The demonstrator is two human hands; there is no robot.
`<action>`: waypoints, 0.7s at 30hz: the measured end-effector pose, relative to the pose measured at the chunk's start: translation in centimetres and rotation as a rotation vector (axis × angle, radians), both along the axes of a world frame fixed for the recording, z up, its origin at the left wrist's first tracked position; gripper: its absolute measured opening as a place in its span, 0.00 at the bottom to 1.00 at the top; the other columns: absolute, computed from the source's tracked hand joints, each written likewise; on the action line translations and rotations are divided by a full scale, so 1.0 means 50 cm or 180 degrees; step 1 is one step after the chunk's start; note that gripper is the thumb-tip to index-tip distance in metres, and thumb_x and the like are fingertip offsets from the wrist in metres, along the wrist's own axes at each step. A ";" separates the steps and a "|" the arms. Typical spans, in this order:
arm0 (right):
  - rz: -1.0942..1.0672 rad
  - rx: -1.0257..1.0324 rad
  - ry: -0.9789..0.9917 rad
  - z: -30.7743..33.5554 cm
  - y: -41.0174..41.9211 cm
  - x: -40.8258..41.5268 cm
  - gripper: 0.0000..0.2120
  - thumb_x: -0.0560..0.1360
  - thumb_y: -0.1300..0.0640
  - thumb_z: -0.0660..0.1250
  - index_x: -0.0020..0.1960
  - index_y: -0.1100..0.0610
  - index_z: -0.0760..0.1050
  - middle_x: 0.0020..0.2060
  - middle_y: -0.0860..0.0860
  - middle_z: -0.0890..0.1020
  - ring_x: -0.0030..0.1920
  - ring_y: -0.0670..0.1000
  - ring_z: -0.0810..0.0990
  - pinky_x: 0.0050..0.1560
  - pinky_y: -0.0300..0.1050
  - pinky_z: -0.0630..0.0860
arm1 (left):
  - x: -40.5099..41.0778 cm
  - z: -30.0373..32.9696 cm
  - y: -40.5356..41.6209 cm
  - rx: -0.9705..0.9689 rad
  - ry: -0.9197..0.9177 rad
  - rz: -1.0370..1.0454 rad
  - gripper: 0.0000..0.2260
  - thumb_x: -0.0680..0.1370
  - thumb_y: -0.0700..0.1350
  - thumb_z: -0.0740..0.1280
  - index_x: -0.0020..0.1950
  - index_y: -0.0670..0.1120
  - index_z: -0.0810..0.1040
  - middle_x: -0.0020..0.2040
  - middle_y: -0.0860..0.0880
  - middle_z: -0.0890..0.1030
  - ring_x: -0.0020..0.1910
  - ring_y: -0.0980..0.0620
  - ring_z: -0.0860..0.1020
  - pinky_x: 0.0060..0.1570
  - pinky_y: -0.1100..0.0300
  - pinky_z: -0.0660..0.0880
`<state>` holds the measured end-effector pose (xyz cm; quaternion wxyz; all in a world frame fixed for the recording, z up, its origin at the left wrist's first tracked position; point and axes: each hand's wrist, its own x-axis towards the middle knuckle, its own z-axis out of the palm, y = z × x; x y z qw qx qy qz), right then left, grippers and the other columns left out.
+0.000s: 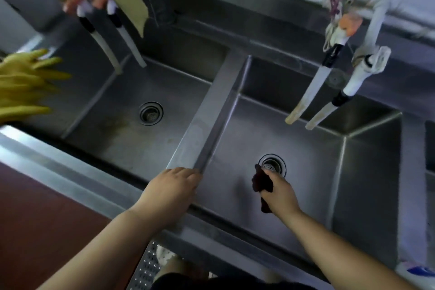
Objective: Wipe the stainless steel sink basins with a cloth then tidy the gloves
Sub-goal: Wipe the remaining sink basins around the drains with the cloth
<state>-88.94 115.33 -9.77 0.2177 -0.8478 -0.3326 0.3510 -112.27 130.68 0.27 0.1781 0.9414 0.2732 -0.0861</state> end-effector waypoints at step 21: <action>0.0187 0.0094 -0.0465 0.099 0.595 -0.514 0.25 0.72 0.57 0.67 0.68 0.45 0.68 0.63 0.44 0.74 0.60 0.47 0.75 0.54 0.38 0.69 | -0.536 -0.005 0.505 -0.0192 0.0215 0.0496 0.20 0.79 0.49 0.58 0.72 0.51 0.67 0.73 0.53 0.66 0.71 0.52 0.64 0.67 0.57 0.62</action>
